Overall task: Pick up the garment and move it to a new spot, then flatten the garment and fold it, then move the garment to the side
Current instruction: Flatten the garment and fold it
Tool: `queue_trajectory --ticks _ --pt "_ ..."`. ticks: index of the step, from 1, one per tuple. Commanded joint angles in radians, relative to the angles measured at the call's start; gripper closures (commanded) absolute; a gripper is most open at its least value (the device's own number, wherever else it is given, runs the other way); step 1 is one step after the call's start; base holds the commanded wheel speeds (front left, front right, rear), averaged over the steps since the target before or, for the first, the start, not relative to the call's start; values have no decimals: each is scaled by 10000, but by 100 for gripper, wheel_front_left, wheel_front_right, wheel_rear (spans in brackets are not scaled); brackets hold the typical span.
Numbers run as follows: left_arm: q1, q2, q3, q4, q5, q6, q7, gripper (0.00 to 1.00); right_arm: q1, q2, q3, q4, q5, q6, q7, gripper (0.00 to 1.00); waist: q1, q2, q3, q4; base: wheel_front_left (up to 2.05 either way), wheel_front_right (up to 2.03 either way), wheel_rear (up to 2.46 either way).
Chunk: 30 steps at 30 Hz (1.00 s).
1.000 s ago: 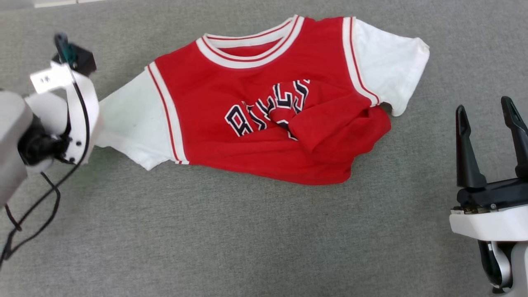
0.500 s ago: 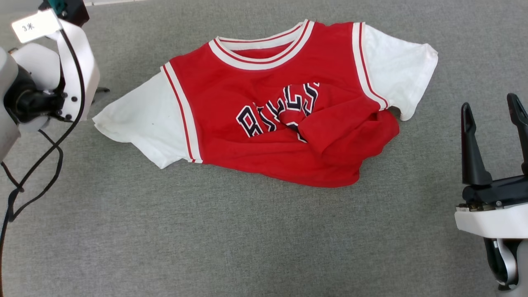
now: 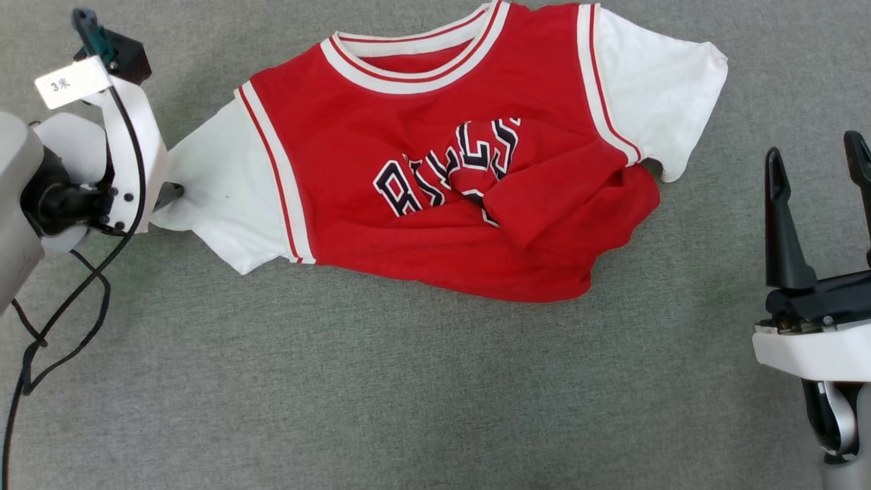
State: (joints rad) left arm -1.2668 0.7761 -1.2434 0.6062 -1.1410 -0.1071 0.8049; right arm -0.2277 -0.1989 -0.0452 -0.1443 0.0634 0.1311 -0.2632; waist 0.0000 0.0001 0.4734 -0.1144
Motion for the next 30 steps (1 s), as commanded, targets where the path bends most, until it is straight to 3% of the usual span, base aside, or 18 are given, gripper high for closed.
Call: queue_trajectory --ticks 1,2,3,8,12,18,23,28,30 --pt "764 -282 -204 16 -148 -68 -66 13 -217 -49 -24 -3 -30 -7 -22 0 0 -1 14 25 0 0 0" --pt "866 -331 -216 24 -176 -85 -135 89 -245 -70 -28 19 -55 -7 -20 0 0 -1 -4 63 0 0 0" --pt "923 -325 -231 46 -143 -94 -188 100 -266 -101 -17 55 -70 -7 -20 0 0 -1 -39 93 0 0 0" --pt "419 -138 -70 -115 237 -144 -930 100 -641 -425 -222 130 31 -5 34 0 0 -1 -340 312 0 0 0" --pt "2 -15 103 -580 468 -190 -1668 100 -1220 -1330 -138 196 178 -5 1000 0 0 -1 -594 505 0 0 0" --pt "-167 224 122 -1579 776 -191 -2361 100 -2750 -3428 573 581 1666 -7 4053 0 0 -1 -619 907 0 0 0" --pt "-305 227 162 -2195 989 -104 -2624 100 -4201 -5222 1786 1394 3479 -7 7013 0 0 -1 -372 1273 0 0 0" --pt "-452 102 188 -2636 1260 40 -2843 100 -5575 -6303 3094 2208 5385 -7 10221 0 0 -1 -16 1593 0 0 0" --pt "-556 57 201 -2788 1336 99 -2907 100 -6095 -6417 3360 2489 5990 -7 11199 0 0 -1 151 1716 0 0 0"
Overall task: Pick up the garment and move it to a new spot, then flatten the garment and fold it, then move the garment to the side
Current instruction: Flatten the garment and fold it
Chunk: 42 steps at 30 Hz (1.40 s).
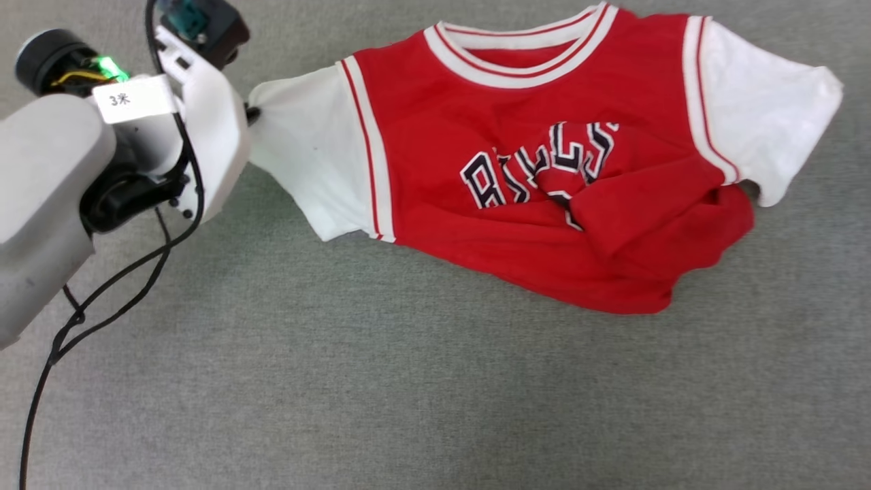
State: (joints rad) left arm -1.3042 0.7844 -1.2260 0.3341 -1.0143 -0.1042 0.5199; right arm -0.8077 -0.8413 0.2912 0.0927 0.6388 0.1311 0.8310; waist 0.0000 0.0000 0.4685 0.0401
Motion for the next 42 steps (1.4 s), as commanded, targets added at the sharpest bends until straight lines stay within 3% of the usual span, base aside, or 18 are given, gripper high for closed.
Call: queue_trajectory --ticks 1,9,15,23,24,25,32,42 --pt "-208 -46 46 -150 99 78 -78 100 -509 9 71 288 406 -5 682 0 0 0 287 230 0 0 0" --pt "-632 -243 194 -705 360 187 -319 100 -1767 16 222 1388 468 -7 2408 0 0 0 1117 759 0 0 0" --pt "-805 -269 239 -965 525 201 -489 100 -1791 266 147 1892 243 -5 2333 0 0 0 1588 986 0 0 0" --pt "-776 -207 212 -856 557 179 -581 100 -582 710 816 2388 416 10 2200 0 0 0 1741 945 0 0 0" --pt "-776 -198 210 -828 538 170 -579 100 -530 719 854 2417 413 12 2131 16 0 0 1733 925 0 0 0" --pt "-772 -205 206 -793 520 162 -580 100 -532 745 832 2441 409 12 1954 98 0 0 1716 905 0 0 0" --pt "-511 -275 197 -532 396 88 -907 100 -936 735 476 2367 339 -7 269 100 0 0 960 719 0 0 0" --pt "-685 -88 457 -765 813 50 -2104 100 -577 -340 627 1237 754 -7 -2146 100 0 0 -741 542 0 0 0"
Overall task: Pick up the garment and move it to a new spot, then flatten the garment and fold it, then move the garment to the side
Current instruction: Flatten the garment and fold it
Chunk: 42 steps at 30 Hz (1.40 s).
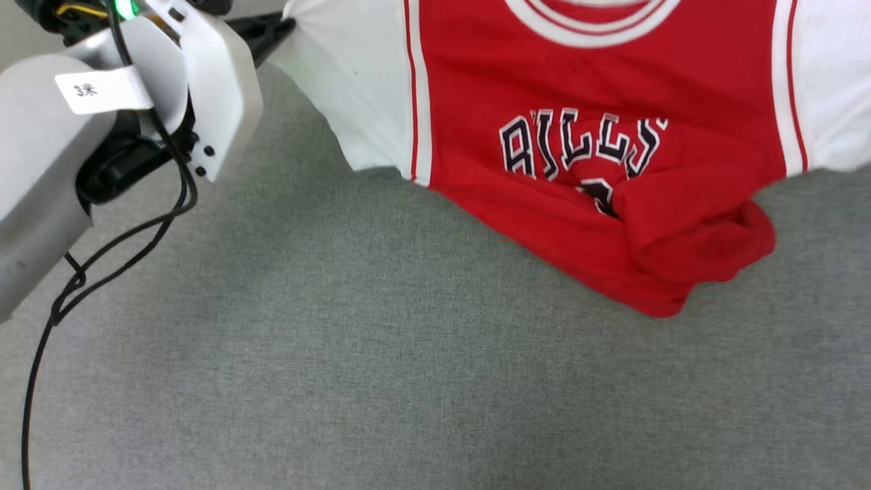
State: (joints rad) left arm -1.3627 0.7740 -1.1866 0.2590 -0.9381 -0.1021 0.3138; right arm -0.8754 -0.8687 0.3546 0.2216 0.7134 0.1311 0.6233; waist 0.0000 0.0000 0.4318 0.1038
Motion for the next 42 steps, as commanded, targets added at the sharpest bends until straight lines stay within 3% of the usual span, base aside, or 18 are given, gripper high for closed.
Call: queue_trajectory --ticks 1,8,17,28,36,42 --pt "-133 34 98 -74 68 51 -128 100 97 -181 -14 -173 -29 -7 -285 100 0 0 -508 -120 0 0 0" --pt "-713 110 555 -338 342 274 -738 100 -258 -556 1 -820 -309 -7 -1169 100 0 0 -1197 -363 0 0 0" --pt "-2092 -786 1218 434 790 644 -1520 100 -2152 255 -66 -446 -1448 -7 -1682 100 0 0 -1199 -477 0 0 0" --pt "-4336 -2058 1835 3178 1181 343 -2512 100 -5850 1891 516 1832 -3360 -7 -2587 100 0 0 -401 -417 0 0 0" --pt "-5459 -2470 2281 4738 1277 254 -3642 100 -7942 2703 711 3508 -4089 -7 -3576 100 0 0 -50 -343 0 0 0" --pt "-5648 -2659 2228 5567 1360 83 -4207 100 -8581 3052 1088 4523 -4290 -7 -4120 100 0 0 243 -319 0 0 0"
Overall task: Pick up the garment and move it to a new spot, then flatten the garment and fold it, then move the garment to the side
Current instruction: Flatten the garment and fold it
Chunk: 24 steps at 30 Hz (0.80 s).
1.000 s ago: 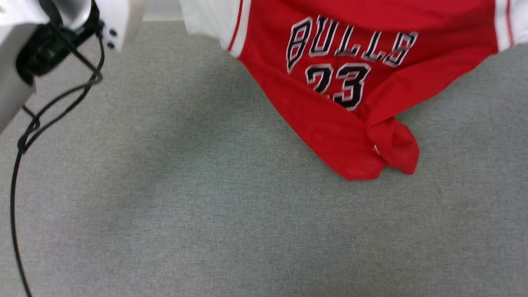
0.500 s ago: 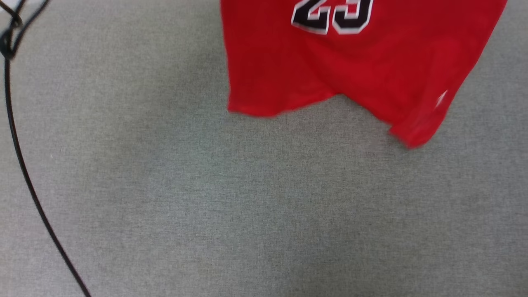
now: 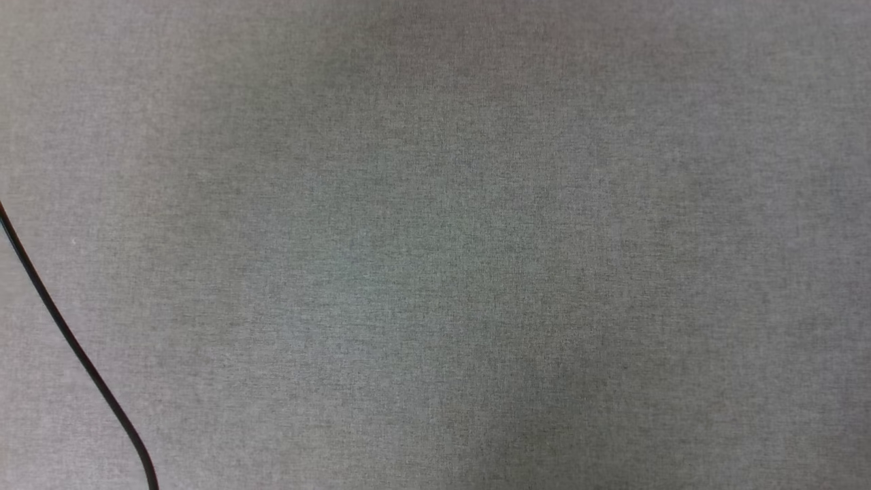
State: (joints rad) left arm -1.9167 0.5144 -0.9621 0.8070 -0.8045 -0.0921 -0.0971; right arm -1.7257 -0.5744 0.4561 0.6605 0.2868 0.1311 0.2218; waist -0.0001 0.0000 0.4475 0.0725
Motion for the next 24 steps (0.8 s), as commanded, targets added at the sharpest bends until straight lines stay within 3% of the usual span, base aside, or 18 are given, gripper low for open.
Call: queue_trajectory --ticks 1,11,13,24 --pt "-30 -100 -91 250 62 -50 -141 100 -51 165 133 294 53 -7 -168 100 1 0 134 -17 0 0 0" --pt "1802 -525 -563 1132 -384 -318 -910 100 1471 604 1061 1455 740 -7 -1280 100 1 0 266 -132 0 0 0" --pt "2780 -547 -736 1063 -620 -355 -1211 100 2357 714 1441 1650 1204 -7 -1676 100 1 0 102 -175 0 0 0" --pt "7061 -92 -857 -344 -1349 -255 -1670 100 5948 189 3078 686 2999 -7 -2394 100 1 0 -1012 -245 0 0 0"
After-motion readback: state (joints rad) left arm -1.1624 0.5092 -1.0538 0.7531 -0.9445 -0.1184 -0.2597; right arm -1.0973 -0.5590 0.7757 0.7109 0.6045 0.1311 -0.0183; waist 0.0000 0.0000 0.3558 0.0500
